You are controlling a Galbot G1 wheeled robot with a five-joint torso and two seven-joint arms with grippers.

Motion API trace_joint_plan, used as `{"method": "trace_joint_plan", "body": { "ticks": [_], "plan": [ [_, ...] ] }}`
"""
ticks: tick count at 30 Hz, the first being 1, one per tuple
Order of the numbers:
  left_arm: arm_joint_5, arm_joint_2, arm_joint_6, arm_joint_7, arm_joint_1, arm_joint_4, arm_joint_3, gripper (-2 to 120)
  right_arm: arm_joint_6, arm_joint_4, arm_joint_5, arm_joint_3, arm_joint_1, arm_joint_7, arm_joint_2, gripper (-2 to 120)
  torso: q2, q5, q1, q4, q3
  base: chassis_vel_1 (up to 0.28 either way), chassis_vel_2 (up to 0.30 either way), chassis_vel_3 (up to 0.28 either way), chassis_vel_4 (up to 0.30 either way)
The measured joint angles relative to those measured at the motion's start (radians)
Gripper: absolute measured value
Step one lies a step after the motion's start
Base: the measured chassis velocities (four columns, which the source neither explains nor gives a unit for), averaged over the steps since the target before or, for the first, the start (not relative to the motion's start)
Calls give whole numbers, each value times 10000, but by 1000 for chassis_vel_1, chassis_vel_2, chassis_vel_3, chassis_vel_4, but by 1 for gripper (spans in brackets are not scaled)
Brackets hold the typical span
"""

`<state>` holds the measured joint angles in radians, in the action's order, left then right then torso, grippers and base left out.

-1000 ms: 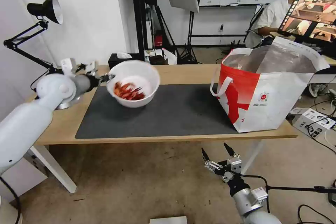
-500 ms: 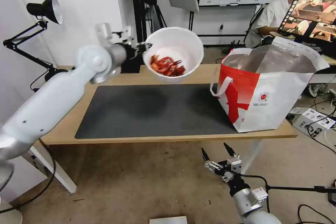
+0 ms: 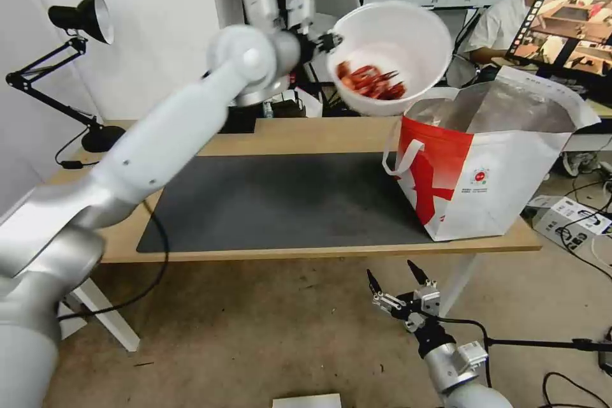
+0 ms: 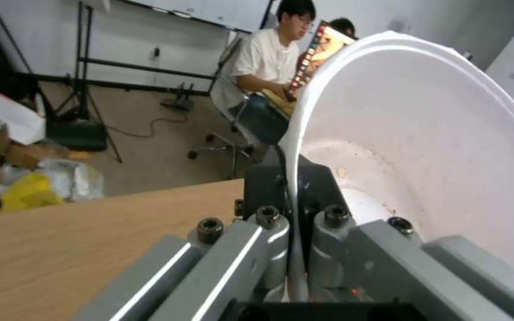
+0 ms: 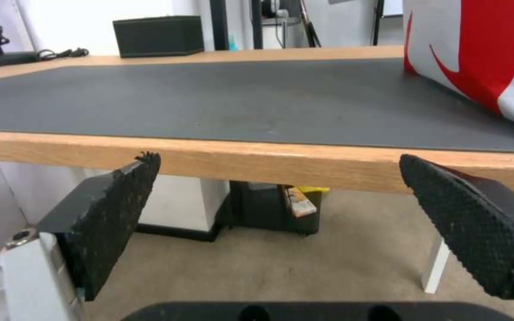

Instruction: Pick up the trash from the table and place it into the takeout bag.

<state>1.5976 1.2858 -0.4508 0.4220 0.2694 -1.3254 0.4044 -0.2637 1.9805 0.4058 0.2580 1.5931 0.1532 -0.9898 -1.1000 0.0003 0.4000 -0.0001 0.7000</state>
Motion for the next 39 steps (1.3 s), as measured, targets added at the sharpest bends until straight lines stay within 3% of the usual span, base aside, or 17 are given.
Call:
{"method": "trace_joint_plan", "body": {
  "ticks": [8,12,13,15,21,28,35,39],
  "plan": [
    [-367,1505,97,-1,274,1090,215,0,0,0,0,0,0,0,0,100,0,0,0,2,-1,0,0,0,0],
    [-878,2625,511,-29,275,1928,340,0,0,0,0,0,0,0,1,100,0,1,0,-3,-1,0,0,0,0],
    [-878,2625,511,-29,275,1928,340,0,0,0,0,0,0,0,1,100,0,1,0,-3,-1,0,0,0,0],
    [-1137,3132,1080,-35,194,2349,424,0,0,0,0,0,0,0,0,100,0,3,-1,-5,-1,0,0,0,0],
    [-1565,3181,2159,-38,-166,2411,855,0,0,0,0,0,0,0,1,100,0,-2,-1,6,-1,0,0,0,0],
    [-3345,3114,3271,-104,-860,2296,1470,0,0,0,0,0,0,0,1,100,0,-3,-1,2,0,0,0,0,0],
    [-3680,3048,3275,-328,-920,2115,1718,0,0,0,0,0,0,0,1,100,0,-3,-1,1,-1,0,0,0,0],
    [-3767,2898,2950,-817,-886,1829,1981,0,0,0,0,0,0,0,0,100,0,-3,-1,0,-1,0,0,0,0]
  ]
}}
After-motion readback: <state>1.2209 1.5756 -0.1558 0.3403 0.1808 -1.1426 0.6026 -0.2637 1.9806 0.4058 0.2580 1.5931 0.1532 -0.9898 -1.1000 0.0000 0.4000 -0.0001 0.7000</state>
